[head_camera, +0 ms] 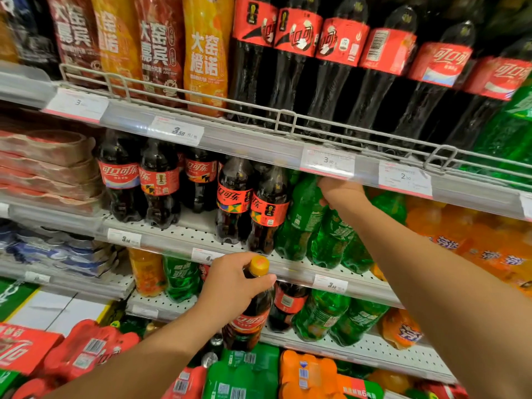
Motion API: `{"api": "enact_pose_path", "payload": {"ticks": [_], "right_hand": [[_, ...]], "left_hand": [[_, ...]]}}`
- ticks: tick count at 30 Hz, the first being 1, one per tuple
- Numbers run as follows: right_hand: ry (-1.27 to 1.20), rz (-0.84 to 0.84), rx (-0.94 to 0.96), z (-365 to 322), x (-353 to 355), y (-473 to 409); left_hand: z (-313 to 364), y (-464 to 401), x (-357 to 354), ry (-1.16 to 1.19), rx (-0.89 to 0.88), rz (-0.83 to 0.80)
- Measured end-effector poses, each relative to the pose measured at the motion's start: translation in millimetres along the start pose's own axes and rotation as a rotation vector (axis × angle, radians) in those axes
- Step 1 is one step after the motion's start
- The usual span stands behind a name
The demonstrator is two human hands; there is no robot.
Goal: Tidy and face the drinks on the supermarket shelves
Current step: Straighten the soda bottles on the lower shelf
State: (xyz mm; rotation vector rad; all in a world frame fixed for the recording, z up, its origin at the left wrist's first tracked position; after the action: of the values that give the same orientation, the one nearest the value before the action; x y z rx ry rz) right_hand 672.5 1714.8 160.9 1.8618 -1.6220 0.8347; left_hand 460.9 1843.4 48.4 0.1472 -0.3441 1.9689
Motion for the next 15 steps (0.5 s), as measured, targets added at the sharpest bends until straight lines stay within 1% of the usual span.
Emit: {"api": "enact_pose_path", "payload": {"ticks": [2,3,4,5,8,10,11,13,14,15], "right_hand": [[-0.122,-0.005,0.045,-2,-4,6],[-0.069,-0.002,0.076,-5,-5,9],[0.083,0.003,0.091,-8,-5,11],[0.219,0.007,0.067,-10,-4,11],[0.395,-0.092,0.005,-20,4,11],[0.429,-0.139,-0.05,-18,9,5],[0.397,-0.16,-0.044,-13,8,2],[0.258,-0.123,-0.028,-7,5,4],[0.232,-0.119,-0.012,-7,4,7],[0.283,-0.107,0.021,-7,2,9]], "left_hand": [[1,0,0,0.0,-0.005,0.002],[1,1,0,-0.004,-0.01,0.002],[1,1,-1,-0.007,-0.014,0.002],[1,1,-1,-0.007,-0.017,0.002],[2,3,-1,0.002,-0.023,0.0],[3,4,-1,0.009,-0.029,-0.008],[3,5,-1,0.01,-0.035,-0.015],[4,6,-1,0.002,-0.047,-0.018],[5,6,-1,-0.002,-0.051,-0.016],[6,6,-1,-0.005,-0.055,-0.016]]}}
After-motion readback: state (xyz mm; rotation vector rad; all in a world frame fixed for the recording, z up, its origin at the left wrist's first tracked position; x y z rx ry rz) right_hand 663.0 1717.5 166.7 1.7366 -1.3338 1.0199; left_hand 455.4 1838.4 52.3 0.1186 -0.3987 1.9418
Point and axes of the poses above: each hand's wrist, its own y-axis away from the middle knuckle, its own x-axis out of the back of the hand, z = x × y, the point moved 1 cm from there along -y, towards the middle knuckle, and after that the axes turned 5 degrees about y, right-handed, at the moved point
